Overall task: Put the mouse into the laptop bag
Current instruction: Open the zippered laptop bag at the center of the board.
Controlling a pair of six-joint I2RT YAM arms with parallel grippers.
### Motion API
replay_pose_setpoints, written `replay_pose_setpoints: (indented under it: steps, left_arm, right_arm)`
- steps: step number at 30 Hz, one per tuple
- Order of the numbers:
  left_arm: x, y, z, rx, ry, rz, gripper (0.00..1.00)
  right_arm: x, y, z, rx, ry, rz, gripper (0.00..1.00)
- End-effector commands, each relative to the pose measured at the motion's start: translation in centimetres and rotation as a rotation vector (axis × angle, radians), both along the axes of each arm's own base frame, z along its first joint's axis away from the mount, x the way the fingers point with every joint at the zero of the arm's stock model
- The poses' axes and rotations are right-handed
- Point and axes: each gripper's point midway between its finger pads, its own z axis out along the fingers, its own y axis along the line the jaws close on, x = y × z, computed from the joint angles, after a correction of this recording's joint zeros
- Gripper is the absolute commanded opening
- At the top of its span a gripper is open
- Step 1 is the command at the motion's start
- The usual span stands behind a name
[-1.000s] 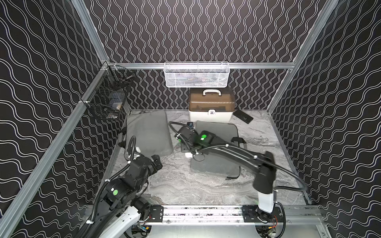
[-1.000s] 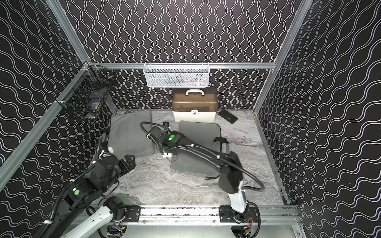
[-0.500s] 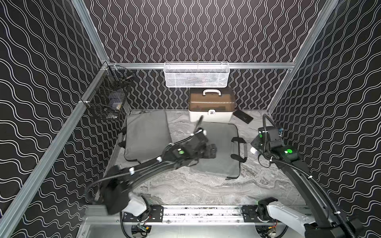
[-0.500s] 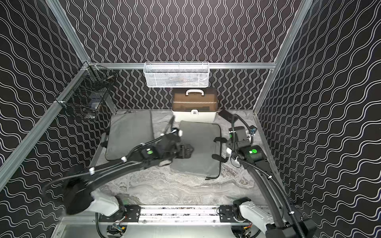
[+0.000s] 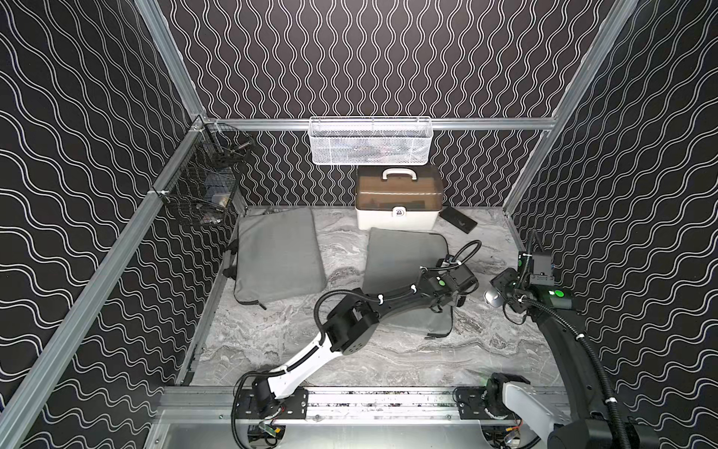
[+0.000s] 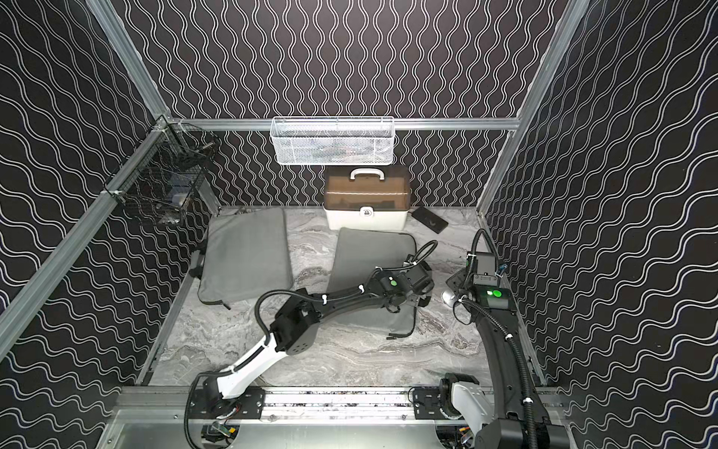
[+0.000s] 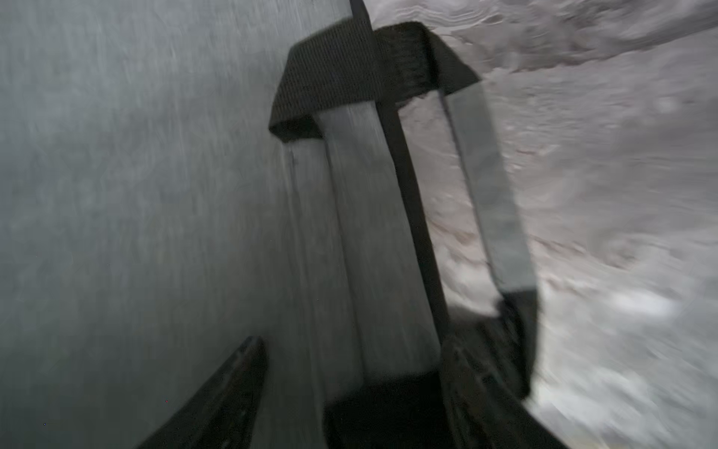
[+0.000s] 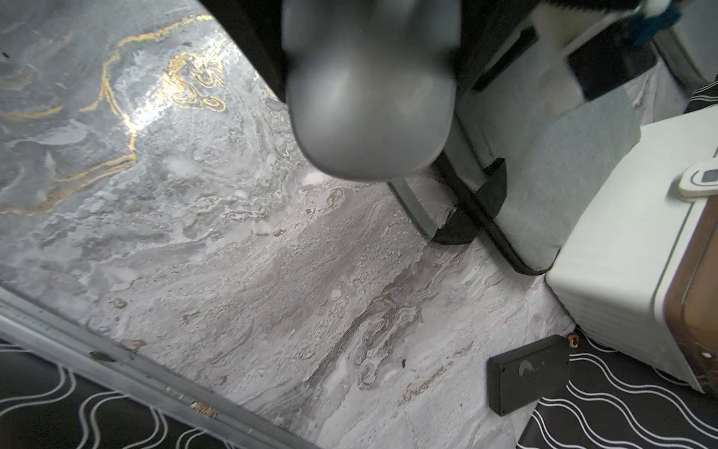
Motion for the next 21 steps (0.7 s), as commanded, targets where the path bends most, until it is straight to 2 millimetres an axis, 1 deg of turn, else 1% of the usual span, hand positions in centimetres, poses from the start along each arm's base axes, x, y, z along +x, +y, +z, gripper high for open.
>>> replay_pose_setpoints:
  steps: [1, 2, 4, 5, 6, 7, 8, 9, 10, 11, 12, 13, 14, 16, 20, 21]
  left_arm:
    - [0.3, 2.2, -2.8, 0.157, -0.01, 0.019, 0.68]
    - [0.5, 2.2, -3.3, 0.162, -0.016, 0.021, 0.66]
    - [0.8, 2.2, -3.8, 0.172, -0.034, 0.028, 0.62]
    - [1.1, 2.4, -4.0, 0.179, -0.044, 0.036, 0.59]
    - [1.2, 2.4, -4.3, 0.18, -0.046, 0.038, 0.53]
    - [1.3, 2.3, -4.7, 0.176, -0.039, 0.031, 0.45]
    - [1.4, 2.2, -5.0, 0.163, -0.027, 0.027, 0.33]
    - [1.4, 2.1, -5.3, 0.148, -0.012, 0.024, 0.18]
    - [1.4, 2.0, -5.5, 0.133, 0.006, 0.022, 0.06]
    - [1.3, 1.8, -5.5, 0.107, 0.025, 0.016, 0.0]
    - [1.3, 1.7, -5.0, 0.079, 0.034, 0.014, 0.0]
    - [1.2, 1.5, -4.2, 0.054, 0.039, 0.011, 0.0]
    - [1.2, 1.5, -3.0, 0.026, 0.042, 0.006, 0.0]
    - [0.9, 1.6, 0.3, -0.021, 0.022, -0.002, 0.0]
    - [-0.2, 2.8, 9.1, -0.145, -0.053, -0.027, 0.0]
    - [-0.6, 3.3, 10.9, -0.172, -0.068, -0.034, 0.0]
  right_arm:
    - [0.8, 0.6, 0.3, 0.022, -0.034, 0.033, 0.54]
    - [0.8, 0.6, 0.3, 0.022, -0.035, 0.033, 0.54]
    - [0.7, 0.6, 0.3, 0.023, -0.036, 0.035, 0.54]
    - [0.7, 0.7, 0.3, 0.026, -0.039, 0.039, 0.54]
    - [0.8, 0.8, 0.4, 0.03, -0.044, 0.045, 0.54]
    - [0.7, 0.9, 0.4, 0.034, -0.043, 0.048, 0.54]
    - [0.8, 1.0, 0.4, 0.037, -0.048, 0.052, 0.54]
    - [0.8, 1.1, 0.4, 0.041, -0.05, 0.056, 0.54]
    - [0.9, 1.2, 0.3, 0.045, -0.05, 0.061, 0.54]
    - [1.0, 1.3, 0.1, 0.05, -0.049, 0.065, 0.54]
    - [1.1, 1.3, 0.0, 0.055, -0.047, 0.066, 0.54]
    - [1.3, 1.4, -0.2, 0.061, -0.049, 0.069, 0.54]
    - [1.5, 1.6, -0.4, 0.071, -0.054, 0.077, 0.54]
    - [2.1, 1.9, -1.0, 0.097, -0.059, 0.087, 0.54]
    - [4.3, 2.9, -2.4, 0.163, -0.084, 0.135, 0.55]
    - [5.0, 3.2, -2.8, 0.179, -0.091, 0.155, 0.55]
